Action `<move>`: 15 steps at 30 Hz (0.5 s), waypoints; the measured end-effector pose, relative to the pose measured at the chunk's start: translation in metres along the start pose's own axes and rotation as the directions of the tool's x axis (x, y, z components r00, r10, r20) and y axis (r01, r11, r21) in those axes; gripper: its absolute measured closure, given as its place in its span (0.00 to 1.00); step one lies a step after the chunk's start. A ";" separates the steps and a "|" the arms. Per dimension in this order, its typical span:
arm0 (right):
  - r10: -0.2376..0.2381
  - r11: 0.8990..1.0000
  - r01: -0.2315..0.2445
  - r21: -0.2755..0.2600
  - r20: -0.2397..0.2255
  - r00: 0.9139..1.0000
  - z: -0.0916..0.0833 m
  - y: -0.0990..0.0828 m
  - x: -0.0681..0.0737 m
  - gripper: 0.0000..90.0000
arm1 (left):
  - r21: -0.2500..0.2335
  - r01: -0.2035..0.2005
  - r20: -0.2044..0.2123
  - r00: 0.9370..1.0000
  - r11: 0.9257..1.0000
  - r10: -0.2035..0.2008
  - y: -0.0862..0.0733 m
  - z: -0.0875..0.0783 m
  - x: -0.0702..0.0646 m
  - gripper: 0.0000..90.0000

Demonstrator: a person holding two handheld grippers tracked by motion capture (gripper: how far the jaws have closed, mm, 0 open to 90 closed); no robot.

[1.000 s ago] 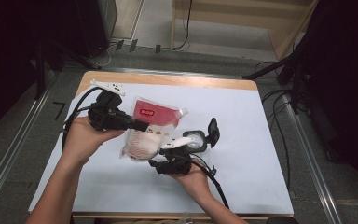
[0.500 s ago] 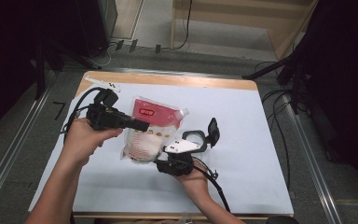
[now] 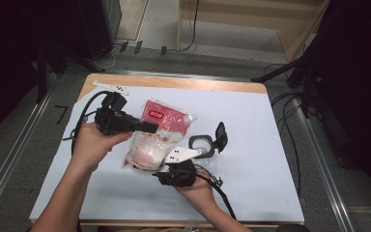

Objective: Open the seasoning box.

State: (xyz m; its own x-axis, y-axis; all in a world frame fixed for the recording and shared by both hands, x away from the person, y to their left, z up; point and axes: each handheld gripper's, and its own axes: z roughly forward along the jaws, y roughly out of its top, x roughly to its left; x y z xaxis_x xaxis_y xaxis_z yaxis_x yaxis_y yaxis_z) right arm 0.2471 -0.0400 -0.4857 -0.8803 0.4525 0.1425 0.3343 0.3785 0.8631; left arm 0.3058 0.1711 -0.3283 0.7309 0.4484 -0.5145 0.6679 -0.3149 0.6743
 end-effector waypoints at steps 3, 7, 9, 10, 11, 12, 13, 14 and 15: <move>-0.031 1.000 0.031 -0.001 0.022 0.999 0.000 0.001 0.003 0.58 | 0.002 0.003 -0.021 1.000 1.000 -0.003 0.000 0.002 0.001 0.98; -0.118 0.993 0.118 0.011 0.027 0.993 0.000 0.005 0.017 0.57 | 0.021 0.014 -0.019 1.000 1.000 -0.014 -0.002 0.012 0.004 0.98; -0.085 0.996 0.085 0.015 0.004 0.996 0.001 0.004 0.018 0.57 | 0.022 0.011 -0.031 0.999 1.000 -0.011 -0.002 0.017 0.003 0.98; -0.077 0.997 0.077 0.022 0.002 0.997 0.002 0.004 0.018 0.57 | 0.021 0.011 -0.032 0.999 1.000 -0.010 -0.002 0.020 0.002 0.98; -0.075 0.997 0.075 0.028 0.002 0.997 0.002 0.004 0.017 0.57 | 0.026 -0.001 -0.038 0.999 1.000 0.002 -0.002 0.022 0.002 0.98; -0.071 0.997 0.071 0.031 -0.004 0.997 0.002 0.003 0.017 0.57 | 0.029 -0.010 -0.043 0.999 1.000 0.012 -0.002 0.024 0.002 0.97; -0.065 0.997 0.066 0.033 -0.008 0.998 0.003 0.003 0.016 0.57 | 0.030 -0.020 -0.049 0.999 0.999 0.021 -0.002 0.027 0.002 0.96; -0.055 0.998 0.055 0.035 -0.017 0.998 0.002 0.003 0.016 0.57 | 0.030 -0.030 -0.053 0.998 0.999 0.032 -0.003 0.030 0.002 0.95; -0.041 0.998 0.042 0.039 -0.029 0.999 0.002 0.003 0.015 0.57 | 0.035 -0.050 -0.057 0.997 0.998 0.052 -0.003 0.032 0.002 0.94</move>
State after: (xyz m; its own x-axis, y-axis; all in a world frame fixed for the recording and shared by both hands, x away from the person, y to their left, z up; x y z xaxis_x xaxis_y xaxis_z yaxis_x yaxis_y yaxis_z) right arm 0.2354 -0.0298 -0.4818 -0.9026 0.4131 0.1208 0.3096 0.4281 0.8490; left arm 0.3097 0.1461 -0.3488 0.7558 0.4779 -0.4477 0.6347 -0.3662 0.6805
